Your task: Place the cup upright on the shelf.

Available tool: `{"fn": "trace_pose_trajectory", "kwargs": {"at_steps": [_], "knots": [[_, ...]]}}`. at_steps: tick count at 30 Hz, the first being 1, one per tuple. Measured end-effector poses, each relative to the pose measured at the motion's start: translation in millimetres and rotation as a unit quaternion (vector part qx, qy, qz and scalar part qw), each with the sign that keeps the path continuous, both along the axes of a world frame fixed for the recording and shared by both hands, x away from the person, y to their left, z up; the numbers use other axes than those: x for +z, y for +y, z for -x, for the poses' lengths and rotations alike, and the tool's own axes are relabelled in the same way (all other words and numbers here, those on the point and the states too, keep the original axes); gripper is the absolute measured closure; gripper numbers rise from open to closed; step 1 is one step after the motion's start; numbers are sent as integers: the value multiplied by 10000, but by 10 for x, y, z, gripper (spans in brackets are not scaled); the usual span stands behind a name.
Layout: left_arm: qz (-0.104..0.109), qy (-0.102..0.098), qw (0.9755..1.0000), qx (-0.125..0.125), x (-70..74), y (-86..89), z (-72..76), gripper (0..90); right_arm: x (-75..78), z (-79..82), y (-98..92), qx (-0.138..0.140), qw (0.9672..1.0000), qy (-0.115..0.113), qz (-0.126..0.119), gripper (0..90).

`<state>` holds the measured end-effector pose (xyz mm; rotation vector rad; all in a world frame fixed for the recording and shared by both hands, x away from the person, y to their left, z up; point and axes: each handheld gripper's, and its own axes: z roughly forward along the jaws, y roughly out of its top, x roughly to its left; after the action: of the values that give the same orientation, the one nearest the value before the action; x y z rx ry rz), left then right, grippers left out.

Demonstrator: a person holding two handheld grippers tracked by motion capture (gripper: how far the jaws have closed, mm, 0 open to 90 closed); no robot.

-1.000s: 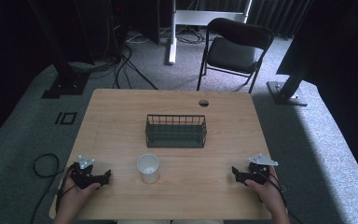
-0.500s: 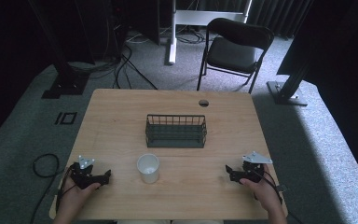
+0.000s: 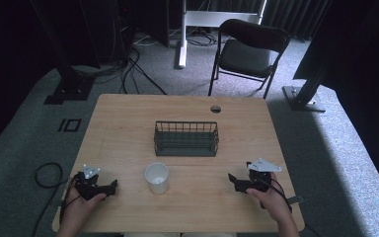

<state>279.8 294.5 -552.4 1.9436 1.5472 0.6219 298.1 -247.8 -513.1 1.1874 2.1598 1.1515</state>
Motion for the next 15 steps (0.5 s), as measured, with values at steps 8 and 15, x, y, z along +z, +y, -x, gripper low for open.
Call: {"fn": "trace_pose_trajectory", "kwargs": {"at_steps": [8, 15], "knots": [[1, 0, 10000, -1, 0, 0, 0, 8, -4, -1, 139, 180, 9998, 31, 56, 131], [1, 0, 10000, -1, 0, 0, 0, 8, 13, -1, 290, 378, 9992, 22, 103, 129]]}}
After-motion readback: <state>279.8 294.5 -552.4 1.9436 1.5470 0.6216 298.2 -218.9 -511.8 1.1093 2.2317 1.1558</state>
